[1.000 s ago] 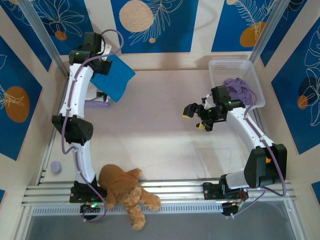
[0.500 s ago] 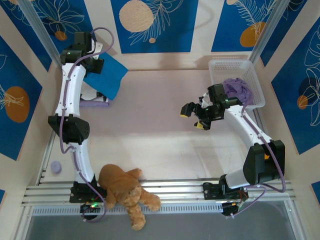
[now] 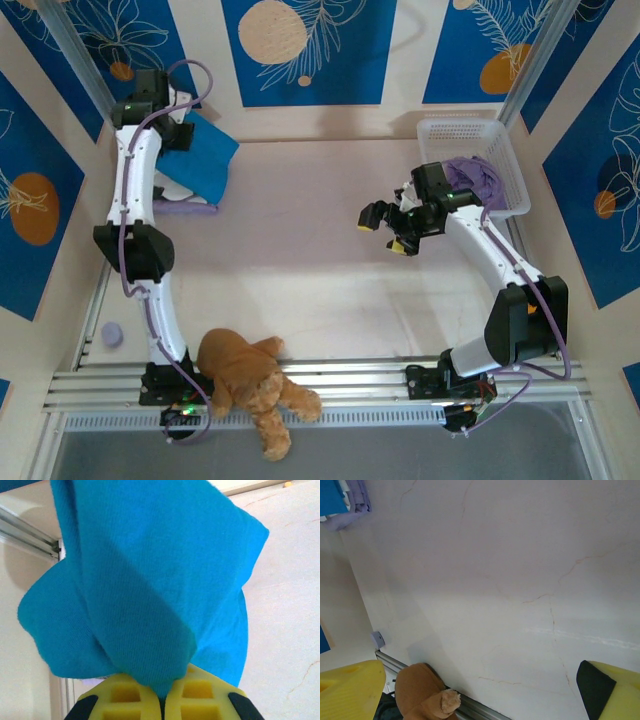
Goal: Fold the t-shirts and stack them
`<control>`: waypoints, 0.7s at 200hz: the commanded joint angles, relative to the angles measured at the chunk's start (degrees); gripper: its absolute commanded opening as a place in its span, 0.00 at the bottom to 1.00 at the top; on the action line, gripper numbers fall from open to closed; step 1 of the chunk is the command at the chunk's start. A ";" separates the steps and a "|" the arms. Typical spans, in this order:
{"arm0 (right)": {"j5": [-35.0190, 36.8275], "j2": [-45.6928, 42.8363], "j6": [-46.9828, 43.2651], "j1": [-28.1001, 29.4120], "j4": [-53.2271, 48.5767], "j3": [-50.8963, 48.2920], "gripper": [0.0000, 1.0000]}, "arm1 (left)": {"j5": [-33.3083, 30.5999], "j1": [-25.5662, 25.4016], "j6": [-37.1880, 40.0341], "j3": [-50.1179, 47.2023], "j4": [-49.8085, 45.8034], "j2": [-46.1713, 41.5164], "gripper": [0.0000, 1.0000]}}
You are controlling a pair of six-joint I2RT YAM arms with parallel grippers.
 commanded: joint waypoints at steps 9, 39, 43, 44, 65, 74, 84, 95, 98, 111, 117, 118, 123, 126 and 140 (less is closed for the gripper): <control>-0.28 0.71 0.59 0.63 -2.13 1.86 0.99 | 1.01 2.03 0.17 2.00 3.42 1.79 0.00; -0.28 0.75 0.36 0.76 -3.31 2.72 0.99 | -0.11 3.20 0.50 2.02 3.94 2.50 0.00; -0.28 0.80 0.29 0.76 -3.44 2.89 0.99 | 0.08 3.37 0.66 2.02 4.00 2.58 0.00; -0.28 0.80 0.27 0.81 -3.50 2.95 0.99 | 0.10 3.43 0.72 2.02 4.01 2.63 0.00; -0.19 0.98 0.15 0.82 -4.16 3.83 0.99 | -0.26 4.16 1.48 2.01 4.71 3.56 0.00; -0.37 1.07 0.23 0.87 -4.23 4.11 0.99 | -0.36 4.50 1.14 2.00 4.88 3.90 0.00; -0.63 1.24 0.43 0.93 -4.29 4.41 0.99 | -1.17 4.72 1.10 2.02 5.22 4.38 0.00; -0.81 1.37 0.66 1.09 -4.08 4.54 0.99 | -1.65 4.90 1.57 2.00 5.47 5.04 0.00; -0.89 1.46 0.68 1.17 -4.02 4.63 0.99 | -1.83 4.98 1.66 1.97 5.62 5.25 0.00; -0.90 1.92 0.75 1.47 -4.15 5.15 0.99 | -2.10 5.31 1.98 2.02 6.15 6.06 0.00; -0.90 2.18 0.69 1.59 -4.27 5.36 0.99 | -2.21 5.49 2.01 2.00 6.41 6.46 0.00; -0.90 2.19 0.68 1.66 -4.32 5.41 0.99 | -2.24 5.50 2.01 1.96 6.53 6.50 0.00; -0.90 2.40 0.61 1.77 -4.41 5.55 0.99 | -2.28 5.63 2.00 2.01 6.71 6.70 0.00; -0.90 2.53 0.60 1.81 -4.45 5.63 0.99 | -2.31 5.76 2.08 2.02 6.82 6.90 0.00; -0.90 2.98 0.52 2.18 -4.58 5.89 0.99 | -3.16 5.99 2.51 2.02 7.35 7.65 0.00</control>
